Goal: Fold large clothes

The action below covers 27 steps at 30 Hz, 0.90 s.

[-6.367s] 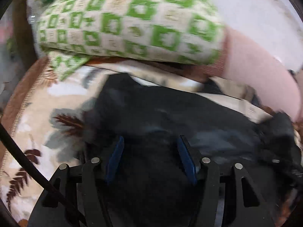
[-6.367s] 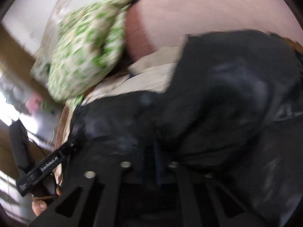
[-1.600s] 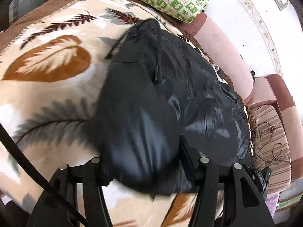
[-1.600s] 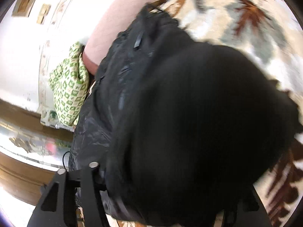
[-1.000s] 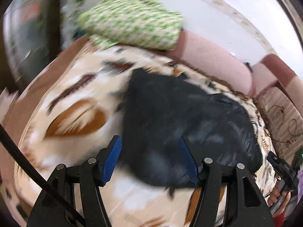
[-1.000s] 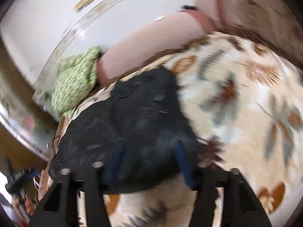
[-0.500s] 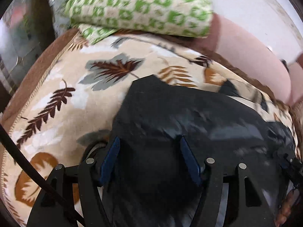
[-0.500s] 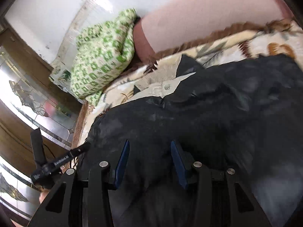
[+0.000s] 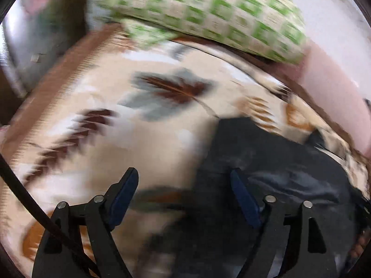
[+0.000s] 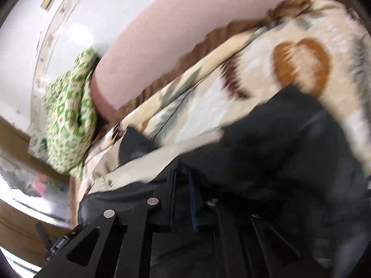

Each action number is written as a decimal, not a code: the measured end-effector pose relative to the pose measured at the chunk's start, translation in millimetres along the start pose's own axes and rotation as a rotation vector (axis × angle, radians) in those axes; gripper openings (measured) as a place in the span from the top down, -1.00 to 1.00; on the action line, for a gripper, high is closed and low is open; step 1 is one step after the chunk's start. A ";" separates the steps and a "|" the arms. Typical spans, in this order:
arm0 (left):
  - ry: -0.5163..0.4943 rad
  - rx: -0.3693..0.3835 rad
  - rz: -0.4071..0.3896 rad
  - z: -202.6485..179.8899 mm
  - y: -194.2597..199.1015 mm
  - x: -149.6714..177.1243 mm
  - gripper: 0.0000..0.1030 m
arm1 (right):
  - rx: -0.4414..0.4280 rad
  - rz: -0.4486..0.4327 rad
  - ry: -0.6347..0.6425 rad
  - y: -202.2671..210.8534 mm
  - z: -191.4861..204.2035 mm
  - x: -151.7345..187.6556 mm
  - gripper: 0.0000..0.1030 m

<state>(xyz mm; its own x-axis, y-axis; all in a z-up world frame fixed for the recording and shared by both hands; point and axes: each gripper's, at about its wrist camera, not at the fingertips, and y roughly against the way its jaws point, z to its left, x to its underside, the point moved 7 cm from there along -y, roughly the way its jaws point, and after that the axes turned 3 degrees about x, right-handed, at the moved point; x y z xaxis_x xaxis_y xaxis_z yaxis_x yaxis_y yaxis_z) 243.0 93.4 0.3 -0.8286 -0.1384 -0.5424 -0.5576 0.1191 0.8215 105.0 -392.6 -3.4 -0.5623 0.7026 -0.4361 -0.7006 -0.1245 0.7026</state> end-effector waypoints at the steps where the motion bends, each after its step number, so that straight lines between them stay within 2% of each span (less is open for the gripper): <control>1: 0.011 -0.001 0.003 7.0 6.1 -2.6 -0.44 | 0.032 -0.020 0.013 10.3 -2.9 -3.0 0.84; 2: 0.015 -0.002 -0.003 14.1 18.5 -4.3 -0.36 | 0.071 -0.039 0.031 27.0 -6.9 -4.3 0.78; 3: 0.012 0.012 -0.019 16.3 29.8 -4.4 -0.36 | 0.082 -0.049 0.048 39.2 -6.0 -5.0 0.62; 4: 0.005 0.027 -0.034 16.3 40.9 -2.8 -0.36 | 0.072 -0.057 0.070 53.6 -4.0 -1.9 0.59; 8: -0.071 0.081 -0.074 -7.5 91.1 23.3 -0.37 | -0.034 -0.041 0.156 98.6 17.3 31.2 0.45; 13: -0.173 0.195 -0.098 -63.8 131.7 85.3 -0.39 | -0.212 0.037 0.291 110.4 74.7 115.1 0.42; 16: -0.231 0.180 -0.110 -83.5 127.1 119.9 -0.43 | -0.244 0.081 0.332 99.1 83.0 156.4 0.41; 19: -0.240 0.102 -0.057 -73.7 98.6 139.8 -0.43 | -0.186 0.092 0.308 81.1 50.0 172.9 0.42; 21: -0.198 0.112 -0.046 -55.8 89.0 142.8 -0.47 | -0.223 0.064 0.247 85.4 19.7 163.4 0.74; 23: -0.164 0.101 -0.057 -37.6 92.5 139.3 -0.51 | -0.210 0.041 0.174 97.2 -10.2 149.8 0.75; 25: -0.130 0.116 -0.056 -21.0 97.4 136.0 -0.58 | -0.149 -0.029 0.126 117.8 -42.0 132.6 0.75; 26: -0.117 0.074 -0.066 -10.5 101.2 135.1 -0.58 | -0.105 -0.057 0.097 126.7 -57.3 126.0 0.67; 27: -0.112 0.043 -0.073 -2.1 103.7 134.4 -0.58 | -0.021 -0.091 0.065 138.6 -77.7 118.5 0.65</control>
<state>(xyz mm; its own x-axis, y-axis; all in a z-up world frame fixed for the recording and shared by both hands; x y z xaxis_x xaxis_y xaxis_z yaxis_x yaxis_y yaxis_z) 73.9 85.1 13.0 -0.7846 -0.0379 -0.6189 -0.6164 0.1554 0.7719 -92.9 -381.0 -1.4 -0.5227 0.6652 -0.5333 -0.7585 -0.0772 0.6471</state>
